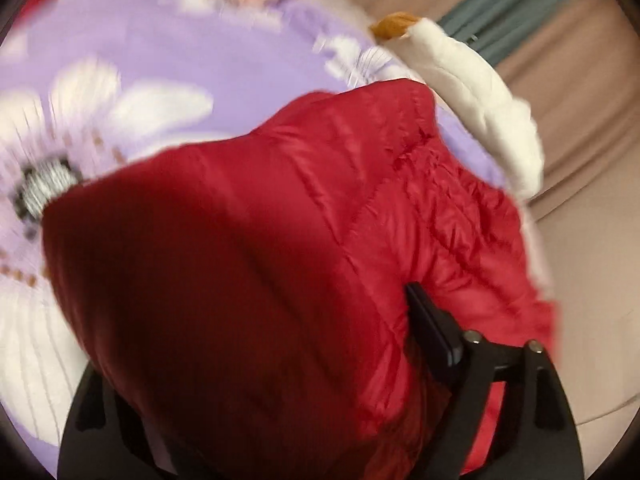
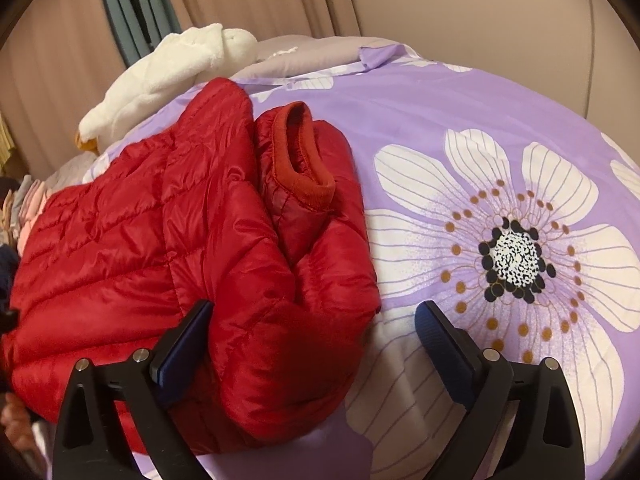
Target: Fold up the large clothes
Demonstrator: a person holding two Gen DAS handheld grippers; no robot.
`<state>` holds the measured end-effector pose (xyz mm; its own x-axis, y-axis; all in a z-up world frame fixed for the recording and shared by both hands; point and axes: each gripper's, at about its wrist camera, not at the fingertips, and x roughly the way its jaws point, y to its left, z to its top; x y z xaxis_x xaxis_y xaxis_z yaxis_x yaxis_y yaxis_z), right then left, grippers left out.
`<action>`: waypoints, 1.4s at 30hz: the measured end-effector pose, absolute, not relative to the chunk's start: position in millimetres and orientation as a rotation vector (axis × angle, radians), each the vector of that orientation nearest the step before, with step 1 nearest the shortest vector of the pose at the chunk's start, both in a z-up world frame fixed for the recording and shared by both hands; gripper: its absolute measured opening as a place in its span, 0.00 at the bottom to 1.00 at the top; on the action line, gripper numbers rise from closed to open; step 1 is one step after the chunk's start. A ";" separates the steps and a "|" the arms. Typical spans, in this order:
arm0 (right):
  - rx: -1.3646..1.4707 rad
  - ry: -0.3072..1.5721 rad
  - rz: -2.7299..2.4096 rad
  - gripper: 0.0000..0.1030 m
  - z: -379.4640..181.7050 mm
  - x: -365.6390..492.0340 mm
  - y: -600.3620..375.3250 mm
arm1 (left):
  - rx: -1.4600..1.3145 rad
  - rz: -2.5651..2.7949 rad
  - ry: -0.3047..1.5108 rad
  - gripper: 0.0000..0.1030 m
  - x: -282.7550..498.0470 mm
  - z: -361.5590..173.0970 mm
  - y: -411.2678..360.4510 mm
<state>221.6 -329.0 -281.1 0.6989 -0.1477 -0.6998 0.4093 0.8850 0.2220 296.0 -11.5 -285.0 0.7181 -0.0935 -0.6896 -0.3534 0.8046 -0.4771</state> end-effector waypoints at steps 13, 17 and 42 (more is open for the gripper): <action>0.369 0.702 -0.279 0.78 -274.2 217.8 -322.7 | -0.303 0.206 0.598 0.33 268.1 -232.9 -48.5; 0.324 0.698 -0.273 0.72 -267.6 218.6 -308.6 | -0.343 0.187 0.591 0.30 255.1 -230.7 -32.8; 0.272 0.779 -0.075 0.48 -279.8 244.2 -241.5 | -0.065 -0.015 0.429 0.34 210.0 -178.7 -99.6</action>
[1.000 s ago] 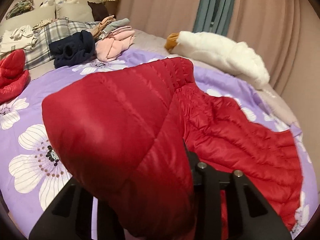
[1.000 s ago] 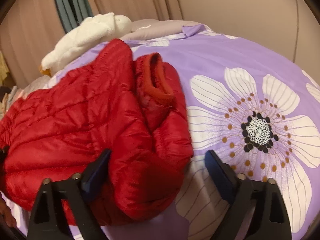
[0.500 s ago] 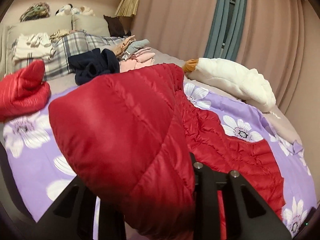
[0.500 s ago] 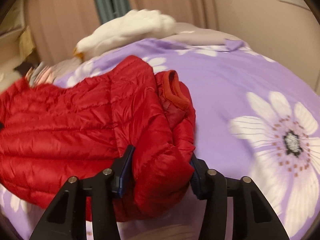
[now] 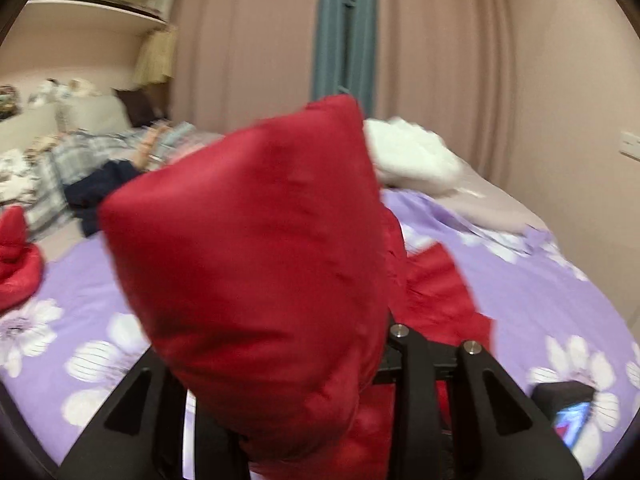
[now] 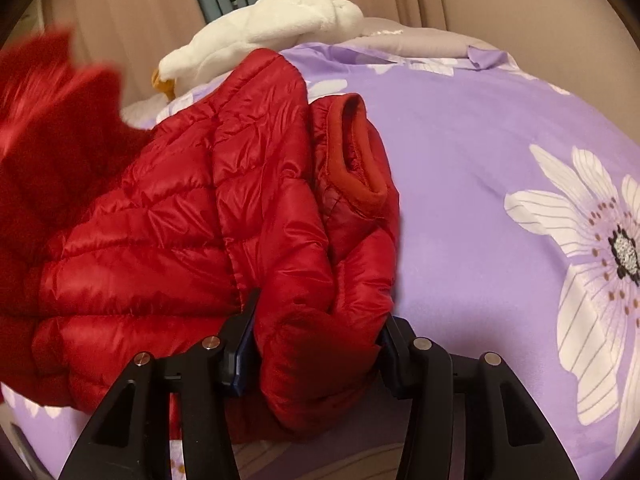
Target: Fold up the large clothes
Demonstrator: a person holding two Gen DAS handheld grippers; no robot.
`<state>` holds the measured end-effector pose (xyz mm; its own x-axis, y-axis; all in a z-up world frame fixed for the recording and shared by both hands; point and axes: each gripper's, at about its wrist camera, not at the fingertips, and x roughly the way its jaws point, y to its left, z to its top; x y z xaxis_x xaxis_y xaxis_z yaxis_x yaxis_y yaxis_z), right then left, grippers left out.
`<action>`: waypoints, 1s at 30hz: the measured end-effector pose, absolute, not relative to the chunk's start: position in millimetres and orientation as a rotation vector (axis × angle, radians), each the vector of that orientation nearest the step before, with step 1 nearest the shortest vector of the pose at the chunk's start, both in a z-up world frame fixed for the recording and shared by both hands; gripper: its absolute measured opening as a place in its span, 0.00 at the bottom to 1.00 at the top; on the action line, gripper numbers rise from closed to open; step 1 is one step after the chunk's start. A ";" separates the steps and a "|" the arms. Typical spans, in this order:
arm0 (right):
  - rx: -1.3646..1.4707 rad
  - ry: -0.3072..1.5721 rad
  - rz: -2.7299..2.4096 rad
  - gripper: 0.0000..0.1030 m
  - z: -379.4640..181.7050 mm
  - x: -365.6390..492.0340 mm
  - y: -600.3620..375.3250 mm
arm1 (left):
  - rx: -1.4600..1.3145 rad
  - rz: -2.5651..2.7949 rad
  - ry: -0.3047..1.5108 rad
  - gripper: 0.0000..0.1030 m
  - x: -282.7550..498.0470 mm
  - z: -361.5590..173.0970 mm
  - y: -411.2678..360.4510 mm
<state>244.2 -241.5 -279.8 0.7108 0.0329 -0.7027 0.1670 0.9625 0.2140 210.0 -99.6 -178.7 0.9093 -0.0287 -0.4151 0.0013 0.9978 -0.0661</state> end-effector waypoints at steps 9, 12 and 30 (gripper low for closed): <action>0.584 0.711 0.000 0.46 -264.5 207.3 -318.1 | 0.006 -0.189 0.477 0.35 199.1 -198.3 -152.4; 0.581 0.639 -0.095 0.46 -240.8 185.6 -340.6 | 0.016 -0.197 0.487 0.42 196.0 -199.6 -163.0; 0.466 0.623 -0.299 0.46 -211.0 135.3 -374.1 | 0.253 -0.150 0.753 0.67 220.4 -268.4 -230.1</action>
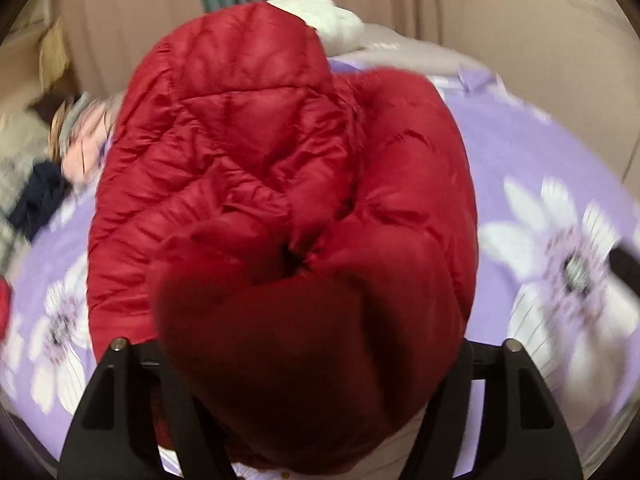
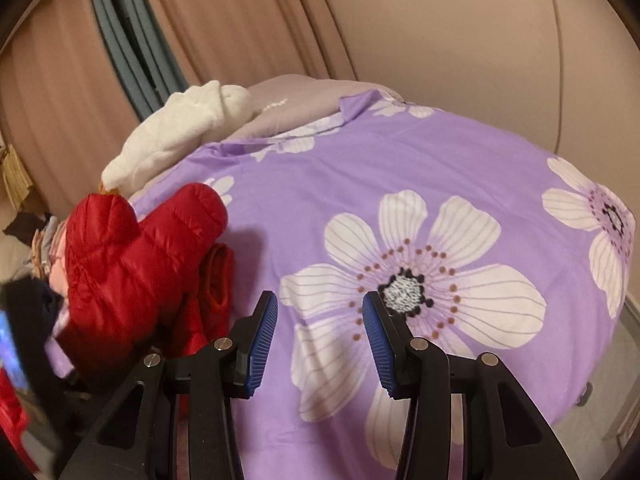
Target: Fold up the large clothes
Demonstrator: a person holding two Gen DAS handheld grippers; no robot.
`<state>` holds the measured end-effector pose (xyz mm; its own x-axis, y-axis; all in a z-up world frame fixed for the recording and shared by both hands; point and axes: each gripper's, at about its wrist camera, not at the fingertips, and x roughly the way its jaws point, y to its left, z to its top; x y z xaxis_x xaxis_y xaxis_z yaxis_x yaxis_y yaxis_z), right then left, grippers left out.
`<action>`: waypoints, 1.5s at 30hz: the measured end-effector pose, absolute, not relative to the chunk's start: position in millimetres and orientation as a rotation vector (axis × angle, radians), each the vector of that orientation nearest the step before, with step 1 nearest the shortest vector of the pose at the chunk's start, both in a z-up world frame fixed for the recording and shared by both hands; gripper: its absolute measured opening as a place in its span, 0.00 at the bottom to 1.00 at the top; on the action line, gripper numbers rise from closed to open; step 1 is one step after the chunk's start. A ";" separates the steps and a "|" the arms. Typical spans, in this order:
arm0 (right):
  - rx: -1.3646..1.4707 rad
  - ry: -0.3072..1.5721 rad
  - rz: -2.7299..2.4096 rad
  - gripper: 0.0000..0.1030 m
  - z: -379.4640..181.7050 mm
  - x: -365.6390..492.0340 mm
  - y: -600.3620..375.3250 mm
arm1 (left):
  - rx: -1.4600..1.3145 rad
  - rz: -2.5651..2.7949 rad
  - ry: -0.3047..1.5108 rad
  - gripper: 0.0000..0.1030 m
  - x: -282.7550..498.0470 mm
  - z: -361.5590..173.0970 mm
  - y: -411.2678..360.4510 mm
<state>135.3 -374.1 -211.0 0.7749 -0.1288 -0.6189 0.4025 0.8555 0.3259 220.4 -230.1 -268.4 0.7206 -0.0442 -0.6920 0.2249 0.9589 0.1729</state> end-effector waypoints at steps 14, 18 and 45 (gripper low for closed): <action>0.495 0.598 -0.267 0.46 -188.1 131.6 -362.9 | -0.087 -0.451 0.820 0.77 191.8 -201.3 -144.3; 0.486 0.600 -0.225 0.49 -181.6 137.8 -343.1 | -0.128 -0.433 0.771 0.77 167.2 -177.6 -109.4; 0.226 0.665 -0.140 0.28 -187.2 207.1 -227.7 | -0.255 0.052 0.670 0.75 152.3 -165.7 35.1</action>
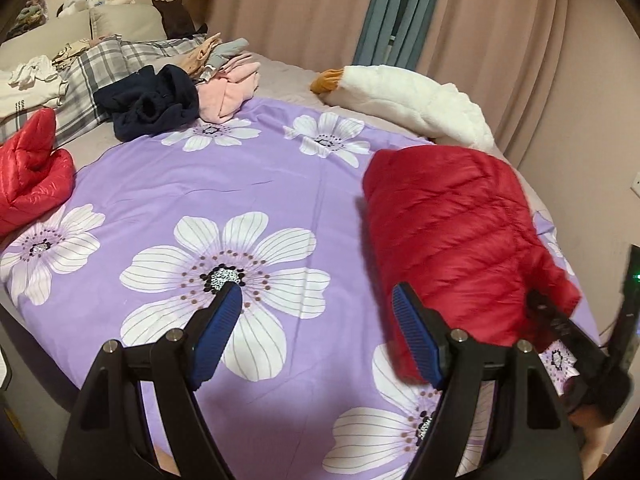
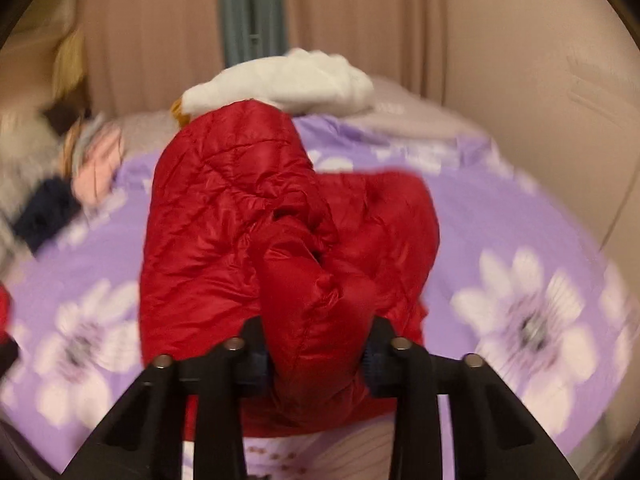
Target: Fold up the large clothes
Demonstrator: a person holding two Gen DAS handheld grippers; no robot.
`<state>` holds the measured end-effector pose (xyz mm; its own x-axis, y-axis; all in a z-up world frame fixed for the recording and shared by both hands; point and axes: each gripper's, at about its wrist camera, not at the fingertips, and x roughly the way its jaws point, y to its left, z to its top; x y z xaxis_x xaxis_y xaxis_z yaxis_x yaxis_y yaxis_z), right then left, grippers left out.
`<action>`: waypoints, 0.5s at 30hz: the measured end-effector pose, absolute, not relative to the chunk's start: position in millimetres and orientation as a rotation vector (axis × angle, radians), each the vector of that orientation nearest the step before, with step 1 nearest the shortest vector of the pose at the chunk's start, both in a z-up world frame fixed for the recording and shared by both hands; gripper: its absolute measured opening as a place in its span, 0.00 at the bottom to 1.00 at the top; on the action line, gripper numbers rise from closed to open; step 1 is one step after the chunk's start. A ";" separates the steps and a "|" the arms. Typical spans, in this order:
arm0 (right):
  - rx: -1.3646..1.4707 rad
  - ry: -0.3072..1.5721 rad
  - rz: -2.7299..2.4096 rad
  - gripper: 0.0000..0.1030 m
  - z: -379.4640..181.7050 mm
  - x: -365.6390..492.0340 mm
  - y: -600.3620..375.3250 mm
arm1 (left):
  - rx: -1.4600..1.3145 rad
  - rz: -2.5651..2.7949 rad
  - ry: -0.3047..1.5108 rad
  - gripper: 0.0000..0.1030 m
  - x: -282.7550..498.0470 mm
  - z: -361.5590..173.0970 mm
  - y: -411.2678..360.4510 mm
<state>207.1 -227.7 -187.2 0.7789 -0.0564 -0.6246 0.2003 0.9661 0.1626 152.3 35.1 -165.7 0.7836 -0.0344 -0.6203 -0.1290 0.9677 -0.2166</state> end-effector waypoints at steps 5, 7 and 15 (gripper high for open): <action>0.239 0.621 -0.179 0.27 -183.7 189.7 -255.0 | -0.287 0.060 0.664 0.75 159.8 -166.7 31.6; 0.253 0.626 -0.191 0.27 -190.5 182.0 -265.0 | -0.302 0.081 0.649 0.75 164.7 -166.7 29.8; 0.211 0.765 -0.278 0.32 -265.6 204.3 -267.5 | -0.355 0.177 0.634 0.75 181.8 -170.9 25.7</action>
